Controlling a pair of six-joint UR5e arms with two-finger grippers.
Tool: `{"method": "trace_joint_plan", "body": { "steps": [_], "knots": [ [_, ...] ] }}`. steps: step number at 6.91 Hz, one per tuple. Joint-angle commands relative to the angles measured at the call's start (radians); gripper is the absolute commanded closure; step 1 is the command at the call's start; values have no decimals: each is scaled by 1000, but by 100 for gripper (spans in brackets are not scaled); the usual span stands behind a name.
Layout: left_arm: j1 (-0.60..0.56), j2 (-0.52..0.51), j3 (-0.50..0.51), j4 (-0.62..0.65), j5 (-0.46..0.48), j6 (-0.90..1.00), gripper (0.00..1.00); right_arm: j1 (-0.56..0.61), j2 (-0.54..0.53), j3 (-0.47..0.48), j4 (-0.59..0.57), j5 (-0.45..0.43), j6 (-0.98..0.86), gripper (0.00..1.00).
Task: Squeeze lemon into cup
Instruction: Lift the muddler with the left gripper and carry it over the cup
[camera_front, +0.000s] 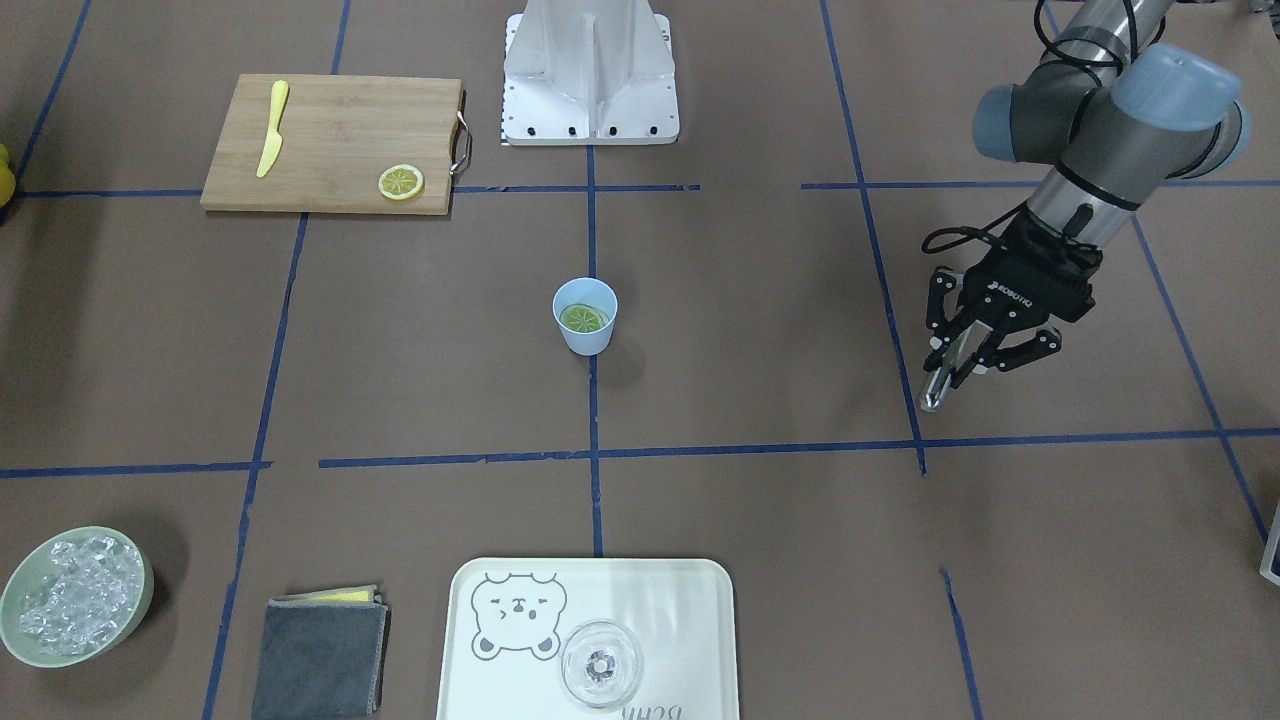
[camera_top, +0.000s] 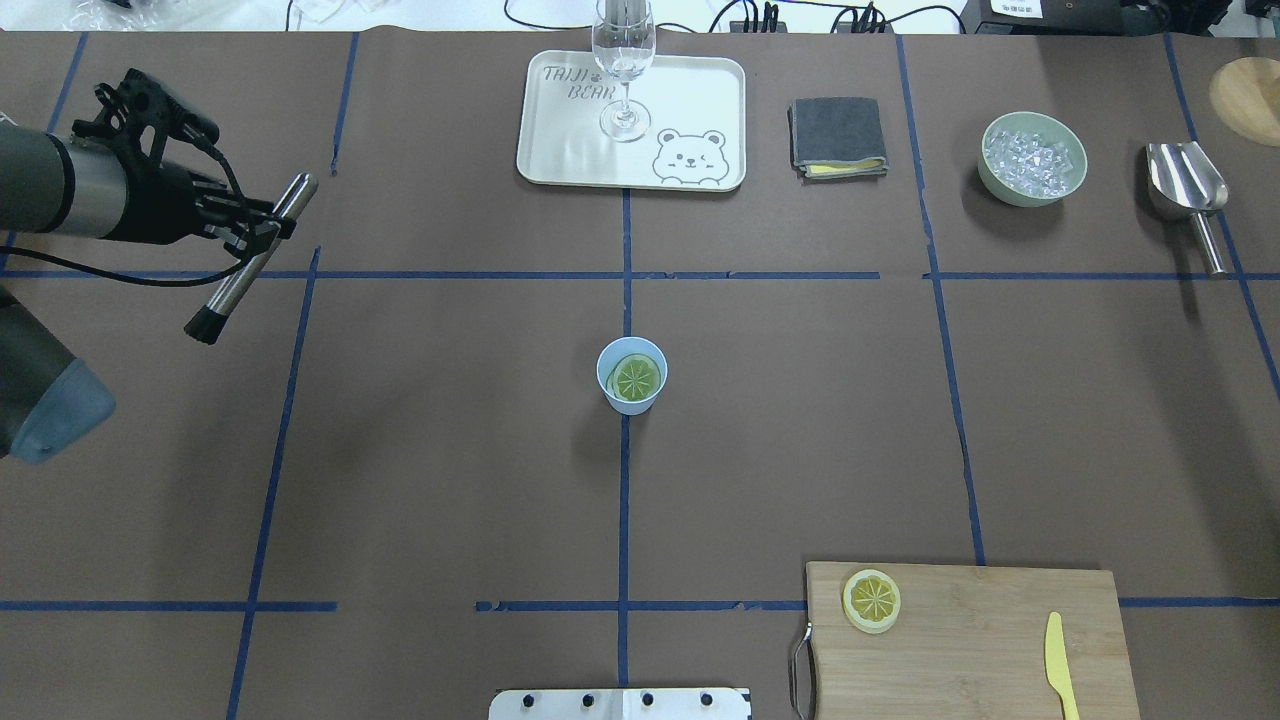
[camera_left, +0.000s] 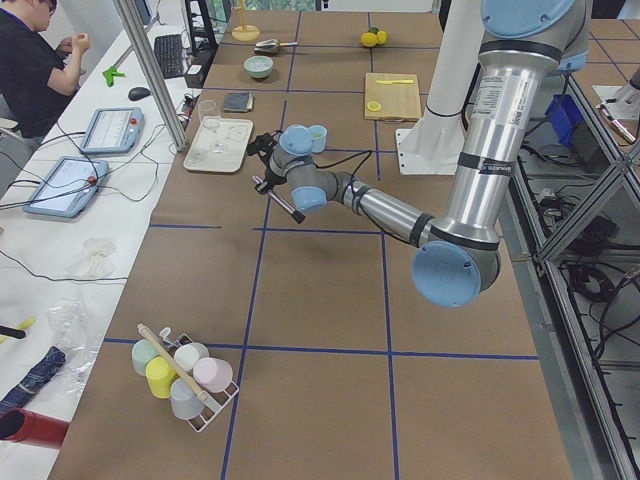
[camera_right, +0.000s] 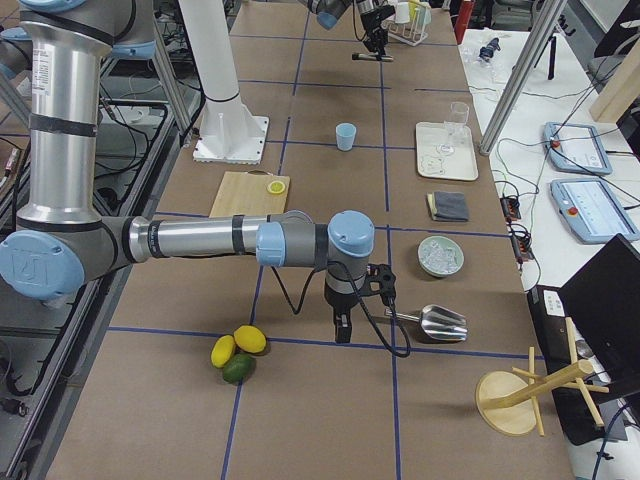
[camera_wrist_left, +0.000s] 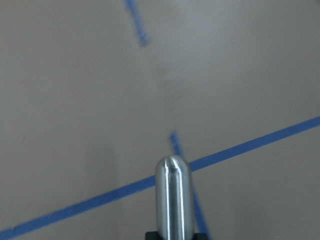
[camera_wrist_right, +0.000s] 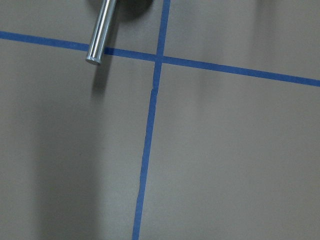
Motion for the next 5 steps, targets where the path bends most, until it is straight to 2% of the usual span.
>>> {"method": "trace_joint_plan", "body": {
  "steps": [1, 3, 5],
  "knots": [
    [0, -16, 2, -308, 14, 30, 100, 0, 0, -2, 0, -1, 0, 0],
    [7, -20, 31, -615, 14, -8, 100, 0, -2, -2, 0, -1, 0, 0],
    [70, -124, 55, -758, 27, -30, 100, 0, -2, -7, 0, -3, 0, 0]
  ]
}}
